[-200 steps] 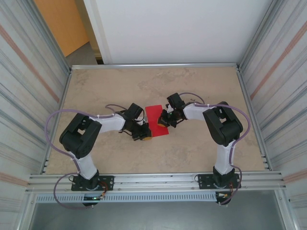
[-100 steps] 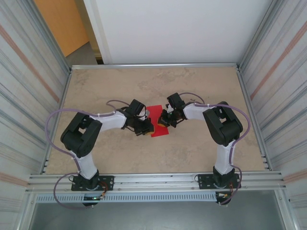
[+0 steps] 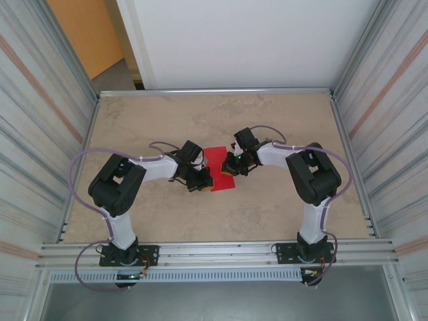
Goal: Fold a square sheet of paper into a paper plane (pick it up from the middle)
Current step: Fold the triangle a second time at the center of the table.
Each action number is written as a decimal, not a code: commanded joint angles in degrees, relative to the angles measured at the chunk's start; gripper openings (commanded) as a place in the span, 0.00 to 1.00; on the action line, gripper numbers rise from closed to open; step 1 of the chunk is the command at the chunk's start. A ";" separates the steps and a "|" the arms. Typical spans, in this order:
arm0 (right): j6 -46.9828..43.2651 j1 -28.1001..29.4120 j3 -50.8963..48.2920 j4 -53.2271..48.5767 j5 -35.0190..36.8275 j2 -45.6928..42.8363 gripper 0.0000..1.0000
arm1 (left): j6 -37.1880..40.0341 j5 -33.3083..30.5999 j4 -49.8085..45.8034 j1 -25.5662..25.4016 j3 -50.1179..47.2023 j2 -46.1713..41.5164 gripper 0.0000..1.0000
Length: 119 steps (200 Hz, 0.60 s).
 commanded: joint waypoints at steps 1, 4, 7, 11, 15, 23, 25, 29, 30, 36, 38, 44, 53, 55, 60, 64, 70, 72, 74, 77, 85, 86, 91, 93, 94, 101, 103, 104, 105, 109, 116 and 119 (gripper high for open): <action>-5.04 1.78 1.58 -1.74 2.53 -5.01 0.10 | 0.71 -2.00 -5.35 0.35 0.26 2.13 0.02; -5.14 2.09 1.51 -1.76 2.74 -5.03 0.10 | 0.68 -1.91 -5.31 0.33 0.23 2.08 0.01; -5.24 2.50 1.41 -1.83 3.07 -5.17 0.09 | 0.82 -1.92 -5.37 0.31 0.30 2.11 0.01; -5.33 2.96 1.25 -1.85 3.34 -5.19 0.08 | 0.77 -1.94 -5.31 0.31 0.35 2.17 0.01; -5.34 3.36 0.99 -1.81 3.78 -5.11 0.08 | 0.84 -1.87 -5.32 0.33 0.39 2.26 0.00; -5.05 4.13 0.47 -1.76 4.75 -4.96 0.06 | 0.81 -1.80 -5.28 0.35 0.35 2.24 0.00; -4.96 4.40 0.32 -1.65 5.02 -4.89 0.06 | 0.82 -1.78 -5.30 0.36 0.38 2.24 0.00; -4.72 4.72 0.04 -1.33 5.21 -4.69 0.06 | 0.89 -1.70 -5.22 0.32 0.34 2.28 0.00; -4.63 4.72 0.04 -1.24 5.17 -4.63 0.05 | 0.87 -1.71 -5.22 0.27 0.32 2.30 0.00; -4.19 5.12 -0.40 -0.48 4.98 -4.32 0.05 | 0.85 -1.61 -5.19 0.36 0.31 2.27 0.00; -4.04 5.22 -0.60 -0.17 4.97 -4.25 0.04 | 0.92 -1.58 -5.14 0.35 0.30 2.25 0.00; -3.64 5.59 -0.97 0.55 4.81 -3.90 0.03 | 0.85 -1.59 -5.09 0.30 0.30 2.16 0.00; -3.53 6.14 -1.12 1.26 4.52 -3.27 0.02 | 0.94 -1.50 -5.05 0.35 0.30 2.15 0.00; -3.50 6.28 -1.09 1.36 4.46 -3.20 0.02 | 0.94 -1.51 -5.04 0.30 0.30 2.19 0.00; -3.54 6.63 -1.15 1.61 4.27 -2.88 0.01 | 0.94 -1.54 -5.09 0.39 0.30 2.11 0.00; -3.56 6.81 -1.05 1.85 4.26 -2.68 0.01 | 0.94 -1.41 -4.99 0.32 0.30 2.06 0.00; -3.58 7.17 -0.96 2.07 4.36 -2.36 0.01 | 0.94 -1.43 -4.96 0.32 0.30 2.14 0.00; -3.58 7.29 -0.96 2.16 4.35 -2.20 0.00 | 0.94 -1.38 -4.96 0.31 0.30 2.08 0.00; -3.58 7.32 -0.86 2.25 4.46 -2.16 0.00 | 0.94 -1.37 -4.96 0.33 0.28 2.06 0.00; -3.60 7.41 -0.80 2.29 4.51 -2.00 0.00 | 0.94 -1.41 -4.95 0.39 0.22 2.10 0.00; -3.52 7.48 -0.59 2.45 4.50 -1.48 0.00 | 0.94 -1.38 -4.91 0.37 0.27 2.09 0.00; -3.55 7.46 -0.57 2.45 4.47 -1.45 0.00 | 0.89 -1.37 -4.89 0.38 0.24 2.12 0.00; -3.50 7.56 -0.48 2.54 4.59 -1.20 0.00 | 0.81 -1.40 -4.91 0.32 0.19 2.09 0.00; -3.49 7.54 -0.47 2.58 4.61 -1.10 0.00 | 0.77 -1.42 -4.86 0.38 0.14 2.07 0.00; -3.49 7.54 -0.47 2.65 4.61 -0.99 0.00 | 0.81 -1.39 -4.82 0.35 0.14 2.06 0.00; -3.35 7.59 -0.55 2.80 4.72 -0.60 0.00 | 0.69 -1.34 -4.63 0.32 -0.01 2.18 0.00; -3.30 7.57 -0.55 2.87 4.73 -0.44 0.00 | 0.68 -1.36 -4.61 0.29 -0.02 2.16 0.00; -3.27 7.60 -0.60 2.92 4.67 -0.44 0.00 | 0.68 -1.36 -4.65 0.30 -0.03 2.15 0.00; -3.25 7.61 -0.62 2.95 4.64 -0.40 0.00 | 0.67 -1.36 -4.58 0.31 -0.04 2.15 0.00; -3.27 7.64 -0.78 3.18 4.66 -0.09 0.00 | 0.59 -1.30 -4.55 0.32 -0.09 2.20 0.00; -3.20 7.63 -0.86 3.36 4.51 0.30 0.00 | 0.52 -1.30 -4.45 0.36 -0.18 2.13 0.00; -3.17 7.68 -0.97 3.41 4.48 0.52 0.00 | 0.46 -1.38 -4.43 0.33 -0.23 2.10 0.00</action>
